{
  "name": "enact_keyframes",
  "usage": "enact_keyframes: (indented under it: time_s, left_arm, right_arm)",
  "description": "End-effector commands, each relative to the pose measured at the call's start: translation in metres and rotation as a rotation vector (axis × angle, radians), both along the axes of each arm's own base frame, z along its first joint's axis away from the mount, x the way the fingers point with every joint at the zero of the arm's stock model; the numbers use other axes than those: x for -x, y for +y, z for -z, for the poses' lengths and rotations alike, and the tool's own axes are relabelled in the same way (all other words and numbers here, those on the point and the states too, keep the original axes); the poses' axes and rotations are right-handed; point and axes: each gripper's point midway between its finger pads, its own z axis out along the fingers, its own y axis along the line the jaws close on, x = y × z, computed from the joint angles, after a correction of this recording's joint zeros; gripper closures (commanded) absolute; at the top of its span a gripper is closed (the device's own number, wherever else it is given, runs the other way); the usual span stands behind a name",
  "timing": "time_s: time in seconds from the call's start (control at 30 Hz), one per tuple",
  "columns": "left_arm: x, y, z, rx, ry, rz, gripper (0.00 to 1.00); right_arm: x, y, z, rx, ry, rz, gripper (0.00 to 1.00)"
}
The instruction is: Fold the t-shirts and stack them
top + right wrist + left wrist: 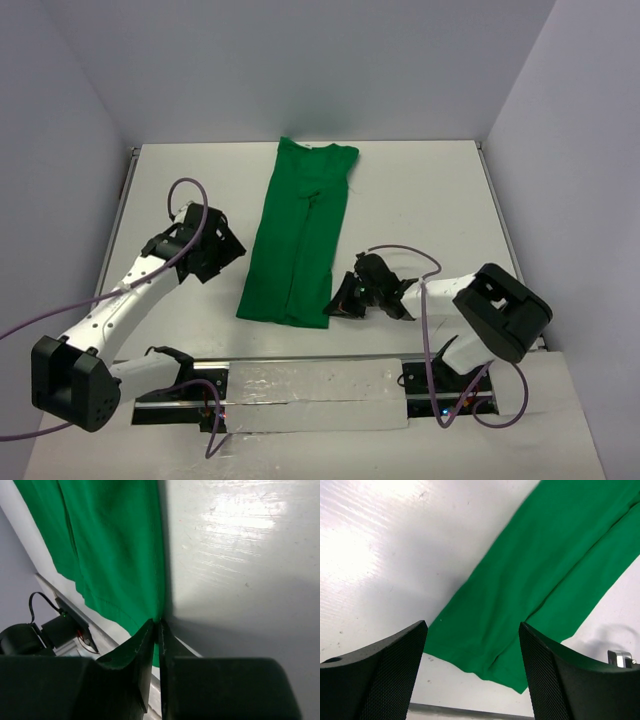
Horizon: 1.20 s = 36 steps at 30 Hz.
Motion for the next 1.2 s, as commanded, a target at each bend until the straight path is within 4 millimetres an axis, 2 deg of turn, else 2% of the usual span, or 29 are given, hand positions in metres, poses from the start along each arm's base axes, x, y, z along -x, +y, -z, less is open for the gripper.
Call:
enact_keyframes:
  time_s: [0.0, 0.03, 0.07, 0.17, 0.23, 0.3, 0.4, 0.47, 0.53, 0.6, 0.83, 1.0, 1.17]
  left_arm:
    - [0.000, -0.019, 0.005, 0.094, -0.022, 0.066, 0.19]
    - [0.007, -0.024, 0.013, 0.124, 0.000, 0.083, 0.19]
    - [0.008, -0.025, 0.011, 0.131, -0.005, 0.083, 0.19]
    - [0.028, -0.049, 0.029, 0.217, 0.019, 0.135, 0.19]
    - [0.049, -0.070, 0.041, 0.256, 0.049, 0.174, 0.19]
    - [0.062, -0.082, 0.049, 0.266, 0.067, 0.206, 0.19]
    - [0.076, -0.090, 0.064, 0.266, 0.103, 0.224, 0.20]
    - [0.084, -0.096, 0.074, 0.267, 0.126, 0.241, 0.21]
    - [0.091, -0.097, 0.081, 0.253, 0.149, 0.245, 0.22]
    - [0.097, -0.095, 0.085, 0.247, 0.162, 0.246, 0.25]
    - [0.104, -0.075, 0.099, 0.201, 0.151, 0.196, 0.34]
    - [0.106, -0.054, 0.106, 0.117, 0.160, 0.137, 0.34]
    - [0.105, -0.053, 0.106, 0.118, 0.142, 0.148, 0.34]
  right_arm:
    - [0.000, -0.029, 0.006, 0.133, -0.036, 0.065, 0.91]
    - [0.000, -0.034, 0.003, 0.149, -0.056, 0.073, 0.91]
    - [-0.001, -0.038, 0.002, 0.161, -0.063, 0.084, 0.91]
    - [0.002, -0.059, -0.001, 0.237, -0.094, 0.104, 0.91]
    - [0.003, -0.073, -0.003, 0.263, -0.114, 0.128, 0.91]
    - [0.005, -0.078, -0.001, 0.265, -0.113, 0.124, 0.90]
    - [0.010, -0.077, 0.005, 0.269, -0.093, 0.092, 0.79]
    - [0.015, -0.074, 0.011, 0.273, -0.056, 0.065, 0.65]
    - [0.018, -0.073, 0.014, 0.272, -0.039, 0.058, 0.58]
    - [0.022, -0.073, 0.015, 0.260, -0.027, 0.060, 0.56]
    - [0.032, -0.075, 0.020, 0.214, 0.005, 0.086, 0.57]
    - [0.035, -0.074, 0.023, 0.204, 0.020, 0.087, 0.57]
    - [0.034, -0.075, 0.024, 0.211, 0.023, 0.086, 0.57]
